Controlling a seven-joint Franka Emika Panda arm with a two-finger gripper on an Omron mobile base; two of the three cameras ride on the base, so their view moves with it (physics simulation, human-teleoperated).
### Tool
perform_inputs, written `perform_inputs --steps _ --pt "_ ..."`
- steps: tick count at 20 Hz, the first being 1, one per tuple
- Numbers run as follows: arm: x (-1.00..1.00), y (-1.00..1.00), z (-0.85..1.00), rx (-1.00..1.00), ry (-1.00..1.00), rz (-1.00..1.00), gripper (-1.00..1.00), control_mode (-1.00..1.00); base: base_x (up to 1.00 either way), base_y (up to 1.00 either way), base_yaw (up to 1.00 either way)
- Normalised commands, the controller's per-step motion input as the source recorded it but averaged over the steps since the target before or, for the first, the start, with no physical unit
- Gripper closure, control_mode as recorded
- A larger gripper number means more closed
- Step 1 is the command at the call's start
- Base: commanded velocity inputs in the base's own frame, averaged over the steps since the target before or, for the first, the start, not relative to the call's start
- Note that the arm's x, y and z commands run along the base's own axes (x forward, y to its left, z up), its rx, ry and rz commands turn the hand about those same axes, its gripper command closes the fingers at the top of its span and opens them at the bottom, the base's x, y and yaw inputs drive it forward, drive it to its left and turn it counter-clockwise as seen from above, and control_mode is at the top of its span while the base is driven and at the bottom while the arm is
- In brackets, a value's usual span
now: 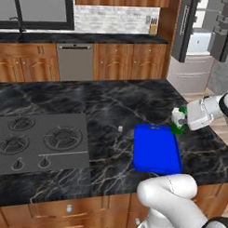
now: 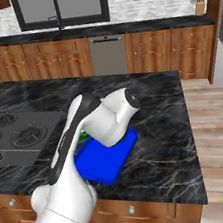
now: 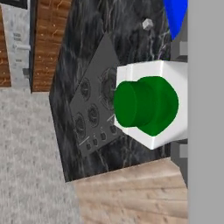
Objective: Take out the milk from the fridge and place it on the tray on the counter. Then take the sugar cube near the tray and place it in the tray.
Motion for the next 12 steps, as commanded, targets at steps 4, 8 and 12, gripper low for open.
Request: perform_inputs --steps 4,8,12 --pt "0.52 -0.3 -0.3 0.05 -0.05 0.32 1.0 -1.0 0.0 0.0 0.0" --pt "0.47 -0.1 -0.45 0.01 -0.06 0.17 1.0 -1.0 0.0 0.0 0.0" --pt "0.41 -0.01 -0.47 0.0 -0.03 0.03 1.0 -1.0 0.0 0.0 0.0"
